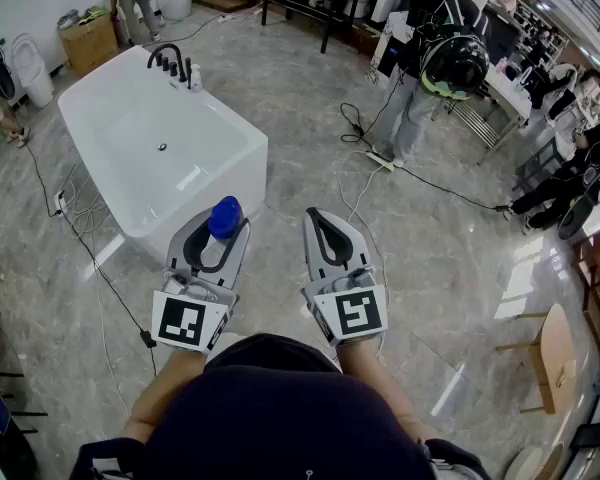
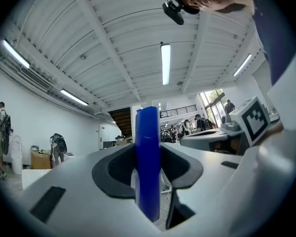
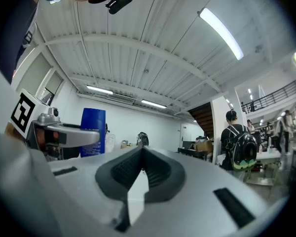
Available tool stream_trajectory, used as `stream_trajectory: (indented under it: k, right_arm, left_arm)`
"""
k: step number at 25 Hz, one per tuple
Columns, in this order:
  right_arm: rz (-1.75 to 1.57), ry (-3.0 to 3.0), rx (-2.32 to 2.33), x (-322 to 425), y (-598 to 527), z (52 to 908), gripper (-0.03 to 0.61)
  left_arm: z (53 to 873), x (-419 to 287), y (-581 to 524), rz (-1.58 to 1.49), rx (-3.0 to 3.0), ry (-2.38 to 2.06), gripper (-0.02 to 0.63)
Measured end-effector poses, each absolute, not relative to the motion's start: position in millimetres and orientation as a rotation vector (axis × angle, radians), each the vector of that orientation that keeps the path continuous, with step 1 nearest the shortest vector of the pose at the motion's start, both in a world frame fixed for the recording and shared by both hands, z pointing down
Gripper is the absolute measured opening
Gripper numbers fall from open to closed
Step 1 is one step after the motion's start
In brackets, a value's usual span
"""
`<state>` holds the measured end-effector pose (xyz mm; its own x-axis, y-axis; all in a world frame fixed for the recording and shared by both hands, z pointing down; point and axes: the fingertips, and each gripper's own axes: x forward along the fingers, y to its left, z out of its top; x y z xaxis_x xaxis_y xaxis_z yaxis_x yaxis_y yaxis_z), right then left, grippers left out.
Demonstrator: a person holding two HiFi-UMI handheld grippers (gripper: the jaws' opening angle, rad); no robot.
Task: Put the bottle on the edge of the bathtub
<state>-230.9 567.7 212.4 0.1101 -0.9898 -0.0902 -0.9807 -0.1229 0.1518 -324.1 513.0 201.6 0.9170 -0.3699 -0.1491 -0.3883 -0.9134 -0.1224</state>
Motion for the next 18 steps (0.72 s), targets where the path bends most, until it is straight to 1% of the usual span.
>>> stream_trajectory:
  k: [9,18]
  right_arm:
    - [-0.132,-2.046,2.395,-203.5,568.6,223.7,0.0]
    - [-0.063,-2.033,2.367,-178.1,518.8,244.5,0.0]
  left_arm:
    - [202.0,-310.7,510.7,0.18,-2.934,0.575,0.15]
    - [215.0,-289.5,450.9,0.166,-2.948,0.603,0.15]
